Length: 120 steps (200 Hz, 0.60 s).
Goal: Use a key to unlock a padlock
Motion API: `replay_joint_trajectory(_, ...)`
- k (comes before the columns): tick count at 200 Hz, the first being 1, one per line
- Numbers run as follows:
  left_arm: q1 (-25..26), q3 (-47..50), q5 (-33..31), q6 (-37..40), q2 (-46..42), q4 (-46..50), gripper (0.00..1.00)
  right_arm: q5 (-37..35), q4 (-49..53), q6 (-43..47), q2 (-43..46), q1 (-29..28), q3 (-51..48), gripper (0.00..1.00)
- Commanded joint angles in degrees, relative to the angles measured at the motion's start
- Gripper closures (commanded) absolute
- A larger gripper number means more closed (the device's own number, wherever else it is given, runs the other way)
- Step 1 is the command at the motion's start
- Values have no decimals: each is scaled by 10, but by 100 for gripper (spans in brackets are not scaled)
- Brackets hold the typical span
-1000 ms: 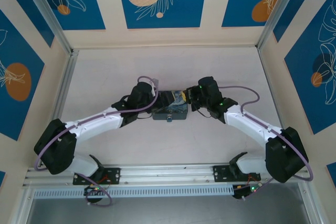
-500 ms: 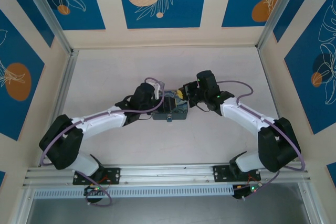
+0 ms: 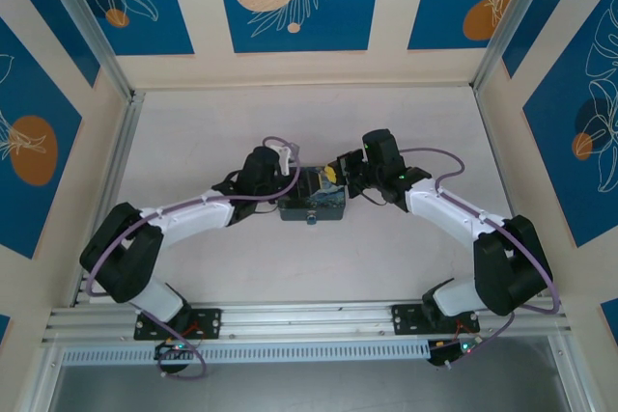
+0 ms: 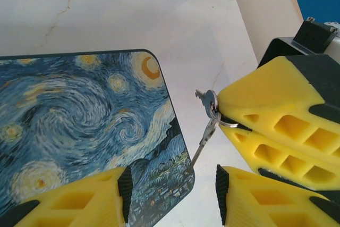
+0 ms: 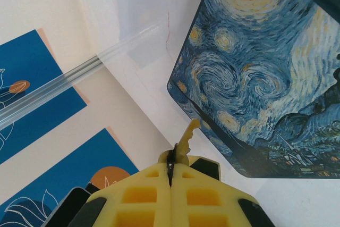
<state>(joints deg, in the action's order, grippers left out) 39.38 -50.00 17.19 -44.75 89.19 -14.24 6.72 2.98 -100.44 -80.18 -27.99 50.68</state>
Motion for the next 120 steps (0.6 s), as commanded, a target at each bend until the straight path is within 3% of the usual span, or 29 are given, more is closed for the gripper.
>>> replay_joint_trajectory(1, -6, -26, 29, -7, 16, -34, 54, 19, -3, 10, -8, 4, 15, 100)
replay_joint_trajectory(73, -5, -42, 41, -16, 36, -47, 68, 17, -5, 9, -8, 5, 14, 100)
replay_joint_trajectory(120, -5, -27, 40, -19, 31, -54, 71, 13, -4, 6, -8, 7, 11, 100)
